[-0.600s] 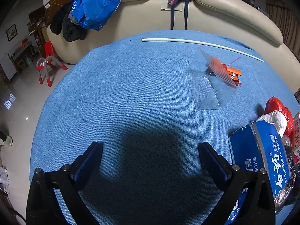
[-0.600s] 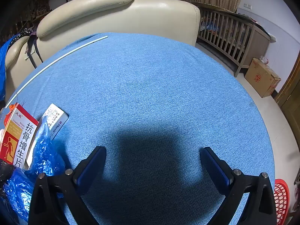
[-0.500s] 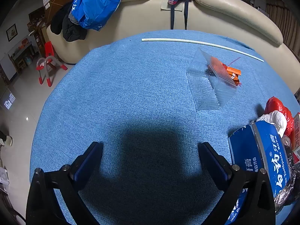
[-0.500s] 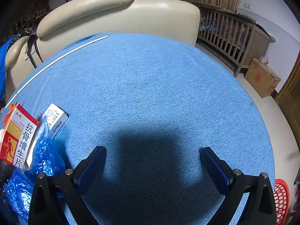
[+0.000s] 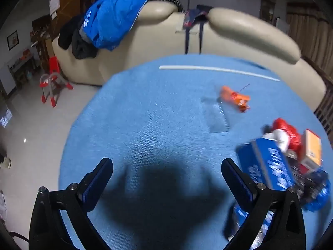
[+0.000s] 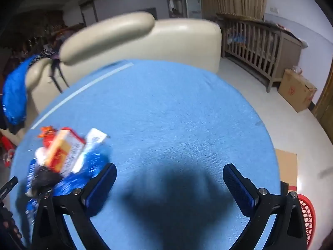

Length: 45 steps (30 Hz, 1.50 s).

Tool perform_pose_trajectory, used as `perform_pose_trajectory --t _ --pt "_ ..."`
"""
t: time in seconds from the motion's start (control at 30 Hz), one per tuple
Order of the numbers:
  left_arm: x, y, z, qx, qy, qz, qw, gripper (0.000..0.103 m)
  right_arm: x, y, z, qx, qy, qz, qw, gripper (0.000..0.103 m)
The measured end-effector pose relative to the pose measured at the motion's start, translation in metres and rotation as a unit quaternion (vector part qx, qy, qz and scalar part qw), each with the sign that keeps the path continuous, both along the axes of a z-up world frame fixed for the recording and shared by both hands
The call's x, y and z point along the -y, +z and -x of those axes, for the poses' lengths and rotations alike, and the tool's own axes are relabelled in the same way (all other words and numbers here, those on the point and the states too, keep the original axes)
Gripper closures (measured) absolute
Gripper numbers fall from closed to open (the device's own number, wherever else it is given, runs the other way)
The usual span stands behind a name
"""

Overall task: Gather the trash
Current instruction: 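Move both tools toward the pile of trash on the table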

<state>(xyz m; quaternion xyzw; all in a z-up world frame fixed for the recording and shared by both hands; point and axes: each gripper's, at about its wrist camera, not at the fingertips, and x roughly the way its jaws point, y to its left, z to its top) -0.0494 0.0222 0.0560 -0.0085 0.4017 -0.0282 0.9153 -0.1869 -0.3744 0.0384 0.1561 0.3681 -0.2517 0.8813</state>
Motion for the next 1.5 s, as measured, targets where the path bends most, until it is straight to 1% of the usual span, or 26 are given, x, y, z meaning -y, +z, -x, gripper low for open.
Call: perform_pose_trajectory --t 0.07,0.1,0.2,0.4,0.5,0.67,0.8,1.0,1.5 --pt "0.002 0.011 0.016 0.010 -0.007 0.003 0.9999 0.000 -0.016 0.009 0.019 0.012 0.008 -0.006 1.000 0.000" --pt "0.002 0.015 0.024 0.012 -0.011 0.008 0.9998 0.000 -0.023 0.013 0.020 0.016 0.015 -0.011 1.000 0.000" --pt "0.008 0.020 0.050 0.017 -0.026 0.017 0.9994 0.000 -0.046 0.022 0.040 0.032 0.028 -0.010 0.999 0.000" --pt "0.017 0.032 0.092 0.019 -0.060 0.033 0.9975 0.000 -0.084 0.033 0.073 0.047 0.054 -0.020 0.997 0.000" --pt "0.022 0.035 0.110 0.021 -0.076 0.029 0.9965 0.000 -0.094 0.036 0.089 0.058 0.049 -0.025 0.997 0.000" --pt "0.027 0.039 0.128 0.027 -0.088 0.029 0.9954 0.000 -0.105 0.044 0.109 0.070 0.048 -0.027 0.996 0.000" --pt "0.032 0.044 0.134 0.033 -0.093 0.019 0.9949 0.000 -0.108 0.049 0.116 0.077 0.051 -0.023 0.995 0.000" --pt "0.034 0.043 0.134 0.029 -0.095 0.014 0.9950 0.000 -0.114 0.050 0.116 0.079 0.059 -0.023 0.995 0.000" --pt "0.038 0.043 0.136 0.028 -0.096 0.011 0.9950 0.000 -0.122 0.052 0.117 0.086 0.068 -0.024 0.994 0.000"
